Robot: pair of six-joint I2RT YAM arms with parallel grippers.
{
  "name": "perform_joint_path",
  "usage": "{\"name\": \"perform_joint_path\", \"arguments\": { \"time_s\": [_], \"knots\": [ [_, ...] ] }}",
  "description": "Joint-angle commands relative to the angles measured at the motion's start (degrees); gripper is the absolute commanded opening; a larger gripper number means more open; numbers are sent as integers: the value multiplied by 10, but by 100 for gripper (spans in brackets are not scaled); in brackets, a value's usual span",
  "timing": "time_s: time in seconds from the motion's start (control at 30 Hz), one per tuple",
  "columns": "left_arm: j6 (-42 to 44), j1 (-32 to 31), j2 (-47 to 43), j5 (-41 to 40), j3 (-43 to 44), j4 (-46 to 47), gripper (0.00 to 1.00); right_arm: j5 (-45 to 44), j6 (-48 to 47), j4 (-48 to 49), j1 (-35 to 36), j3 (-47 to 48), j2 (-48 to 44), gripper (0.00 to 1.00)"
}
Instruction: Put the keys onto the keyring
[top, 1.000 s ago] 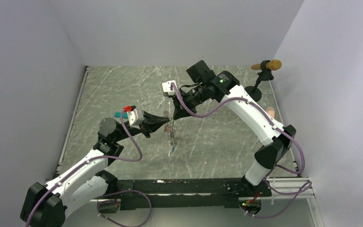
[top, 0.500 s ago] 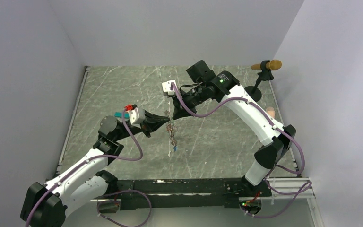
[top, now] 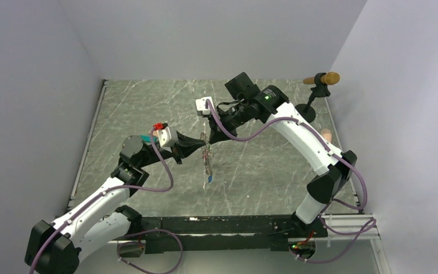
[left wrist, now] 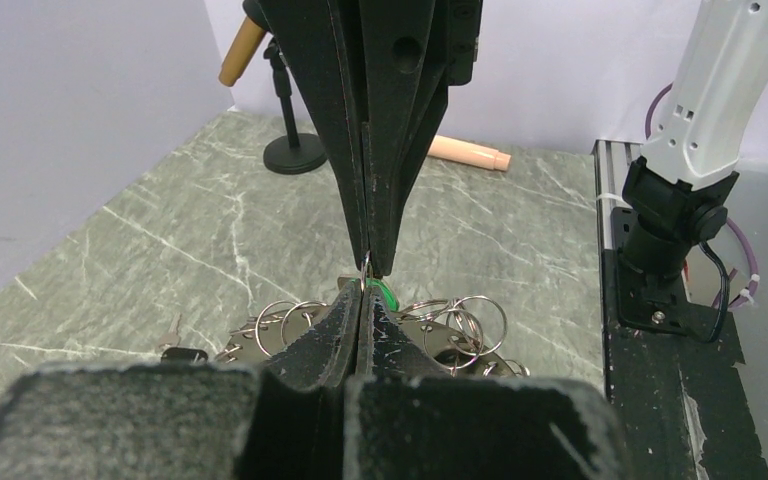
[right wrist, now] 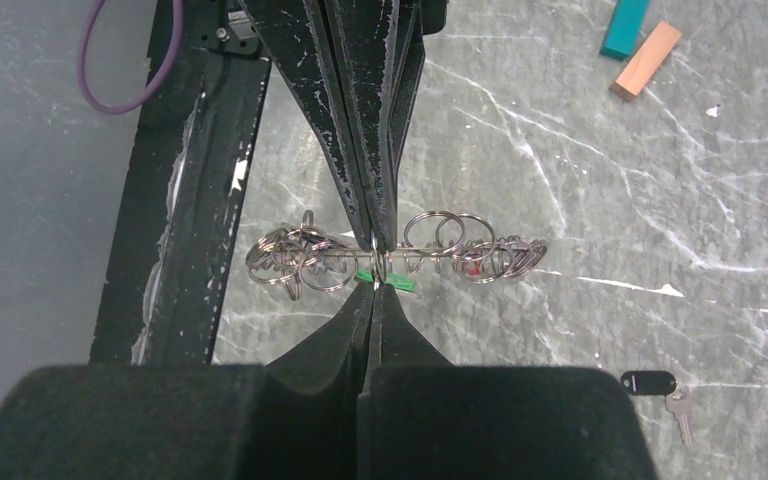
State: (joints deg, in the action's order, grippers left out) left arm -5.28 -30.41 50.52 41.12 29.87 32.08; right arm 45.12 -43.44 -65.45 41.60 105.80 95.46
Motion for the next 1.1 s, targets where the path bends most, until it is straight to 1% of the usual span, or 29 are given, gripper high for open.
{"name": "perform_joint_path", "arguments": {
  "time_s": [0.0, 0.4, 0.43, 0.8, 0.97, 1.07],
  "knots": [
    [16, -5, 8, 6, 31, -23, 0, 25, 7, 34, 11, 7, 1, 0],
    [46, -7, 17, -1, 63, -102, 0, 13, 5, 34, 17, 6, 4, 0],
    [62, -7, 18, -1, 66, -107, 0, 13, 5, 34, 18, 6, 4, 0],
    [103, -13, 35, 18, 91, -163, 0, 17, -2, 26, 21, 7, 7, 0],
    [104, -13, 36, 17, 92, -165, 0, 16, -4, 25, 23, 6, 8, 0],
    [90, -13, 35, 13, 88, -149, 0, 14, -6, 25, 25, 3, 10, 0]
  ]
}}
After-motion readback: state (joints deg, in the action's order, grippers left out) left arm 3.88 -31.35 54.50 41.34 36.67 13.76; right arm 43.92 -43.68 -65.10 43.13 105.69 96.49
